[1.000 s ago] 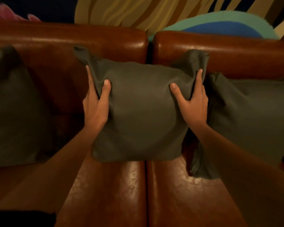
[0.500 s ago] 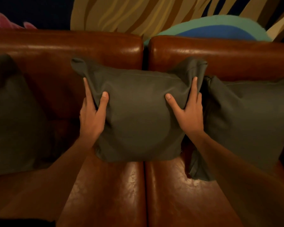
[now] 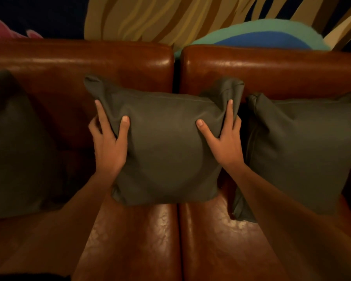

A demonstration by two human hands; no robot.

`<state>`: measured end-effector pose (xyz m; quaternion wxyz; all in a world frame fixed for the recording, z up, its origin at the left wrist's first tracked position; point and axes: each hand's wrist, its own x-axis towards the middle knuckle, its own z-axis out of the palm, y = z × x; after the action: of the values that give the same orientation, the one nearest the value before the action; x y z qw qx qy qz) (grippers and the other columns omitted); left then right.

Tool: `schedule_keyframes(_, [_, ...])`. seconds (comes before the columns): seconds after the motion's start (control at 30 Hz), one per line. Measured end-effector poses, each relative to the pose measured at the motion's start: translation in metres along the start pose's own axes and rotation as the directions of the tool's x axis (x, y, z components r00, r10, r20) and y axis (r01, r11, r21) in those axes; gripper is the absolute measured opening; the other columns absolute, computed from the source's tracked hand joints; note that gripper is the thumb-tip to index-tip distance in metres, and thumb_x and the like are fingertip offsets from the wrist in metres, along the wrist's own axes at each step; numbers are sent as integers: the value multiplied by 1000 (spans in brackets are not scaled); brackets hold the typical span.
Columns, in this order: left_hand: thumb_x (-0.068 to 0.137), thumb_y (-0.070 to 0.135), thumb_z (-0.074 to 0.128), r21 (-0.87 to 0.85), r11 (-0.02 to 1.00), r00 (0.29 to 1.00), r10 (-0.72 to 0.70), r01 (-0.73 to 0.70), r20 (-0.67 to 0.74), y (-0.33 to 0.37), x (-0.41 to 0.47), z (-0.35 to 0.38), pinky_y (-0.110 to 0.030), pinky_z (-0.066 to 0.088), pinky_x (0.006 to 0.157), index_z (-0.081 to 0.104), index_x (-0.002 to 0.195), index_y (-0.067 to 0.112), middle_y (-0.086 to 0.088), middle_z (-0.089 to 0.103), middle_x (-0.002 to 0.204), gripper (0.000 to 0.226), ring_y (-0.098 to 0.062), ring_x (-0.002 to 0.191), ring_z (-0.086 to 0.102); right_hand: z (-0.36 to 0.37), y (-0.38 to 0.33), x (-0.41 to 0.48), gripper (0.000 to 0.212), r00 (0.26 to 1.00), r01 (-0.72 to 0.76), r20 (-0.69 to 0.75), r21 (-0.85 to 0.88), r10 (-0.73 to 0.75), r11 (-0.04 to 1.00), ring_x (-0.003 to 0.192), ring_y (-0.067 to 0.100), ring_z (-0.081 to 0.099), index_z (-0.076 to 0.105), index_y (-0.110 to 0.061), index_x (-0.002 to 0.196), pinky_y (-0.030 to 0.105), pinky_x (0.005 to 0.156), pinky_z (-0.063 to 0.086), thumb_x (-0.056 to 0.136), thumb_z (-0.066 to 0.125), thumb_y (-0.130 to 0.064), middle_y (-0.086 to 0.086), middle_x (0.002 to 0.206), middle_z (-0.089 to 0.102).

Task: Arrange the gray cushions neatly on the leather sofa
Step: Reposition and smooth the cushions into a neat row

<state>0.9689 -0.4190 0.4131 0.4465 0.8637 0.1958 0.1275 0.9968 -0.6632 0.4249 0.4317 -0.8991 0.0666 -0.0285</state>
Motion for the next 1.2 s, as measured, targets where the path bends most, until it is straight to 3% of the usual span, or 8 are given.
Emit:
schedule_keyframes(0.2, [97, 37, 38, 108, 971, 973, 219, -211, -68, 14, -2, -1, -44, 17, 112, 2, 150, 18, -20, -2, 154, 66, -33, 142, 9, 0, 1, -2, 103, 1000, -8, -25, -48, 7, 999, 145, 29, 7, -5, -44, 147, 50, 113, 20, 64, 40, -86, 7, 158, 1])
schedule_keyframes(0.57, [97, 37, 40, 205, 930, 952, 304, -305, 41, 21, -10, -14, -42, 10, 112, 6, 149, 19, -18, -4, 155, 65, -31, 144, 2, -9, -2, -12, 97, 999, 7, -53, -67, -10, 998, 146, 26, 2, -4, -43, 147, 54, 113, 21, 70, 40, -82, 5, 159, -4])
schedule_keyframes(0.77, [96, 42, 43, 231, 907, 936, 346, -353, 70, 40, -14, -18, -54, 12, 112, 9, 149, 18, -18, -1, 156, 68, -33, 143, 5, -27, -5, -23, 90, 994, 18, -105, -99, -28, 995, 144, 26, 15, -1, -40, 148, 50, 109, 29, 78, 42, -75, 3, 159, 1])
schedule_keyframes(0.97, [85, 58, 43, 212, 796, 816, 505, -566, 283, 62, -25, -11, -48, -7, 112, 6, 149, 20, -5, 0, 158, 84, -15, 142, -8, -52, -3, -37, 83, 990, 34, -125, -231, -64, 972, 145, 23, 13, 5, -33, 150, 49, 112, 24, 84, 41, -69, 2, 160, 5])
schedule_keyframes(1.1, [85, 59, 43, 186, 718, 726, 584, -671, 363, 87, -32, 6, -42, -9, 112, 8, 149, 19, -2, 6, 158, 83, -9, 140, -7, -70, 2, -44, 83, 986, 59, -129, -297, -101, 953, 146, 20, 8, 6, -30, 151, 50, 116, 18, 86, 42, -67, 0, 160, 6])
schedule_keyframes(1.2, [85, 58, 43, 124, 662, 638, 628, -739, 446, 104, -43, 23, -38, -8, 113, 13, 149, 19, -1, 11, 157, 80, -10, 142, -3, -88, 13, -50, 83, 982, 99, -119, -342, -148, 934, 146, 16, 4, 8, -26, 151, 43, 118, 7, 87, 43, -65, -1, 160, 6])
